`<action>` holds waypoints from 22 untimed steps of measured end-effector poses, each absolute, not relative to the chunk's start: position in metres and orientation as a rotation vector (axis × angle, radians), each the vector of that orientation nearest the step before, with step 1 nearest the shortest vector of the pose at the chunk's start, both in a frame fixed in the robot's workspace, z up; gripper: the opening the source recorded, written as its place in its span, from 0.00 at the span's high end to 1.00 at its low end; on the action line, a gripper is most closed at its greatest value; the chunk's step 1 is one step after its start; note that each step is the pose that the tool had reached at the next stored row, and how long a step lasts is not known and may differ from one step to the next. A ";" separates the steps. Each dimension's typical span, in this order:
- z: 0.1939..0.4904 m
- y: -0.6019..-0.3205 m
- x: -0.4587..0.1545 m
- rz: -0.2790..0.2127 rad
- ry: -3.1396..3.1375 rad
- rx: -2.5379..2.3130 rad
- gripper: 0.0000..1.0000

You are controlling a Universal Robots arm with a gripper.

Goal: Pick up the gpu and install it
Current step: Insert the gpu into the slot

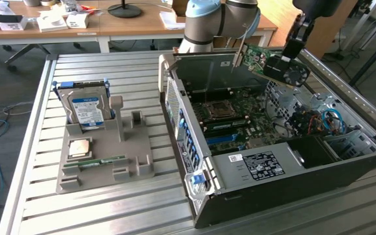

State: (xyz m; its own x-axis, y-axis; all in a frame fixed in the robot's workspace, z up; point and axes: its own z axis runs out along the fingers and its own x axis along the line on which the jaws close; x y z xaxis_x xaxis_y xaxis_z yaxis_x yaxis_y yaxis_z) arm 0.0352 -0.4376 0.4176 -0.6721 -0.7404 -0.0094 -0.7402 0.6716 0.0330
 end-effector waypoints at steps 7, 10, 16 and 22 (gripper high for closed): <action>0.417 -0.438 0.035 -0.051 -2.784 1.438 0.73; 0.417 -0.438 0.035 -0.050 -2.746 1.507 0.73; 0.417 -0.438 0.035 -0.048 -2.664 1.645 0.73; 0.417 -0.438 0.035 -0.046 -2.575 1.778 0.73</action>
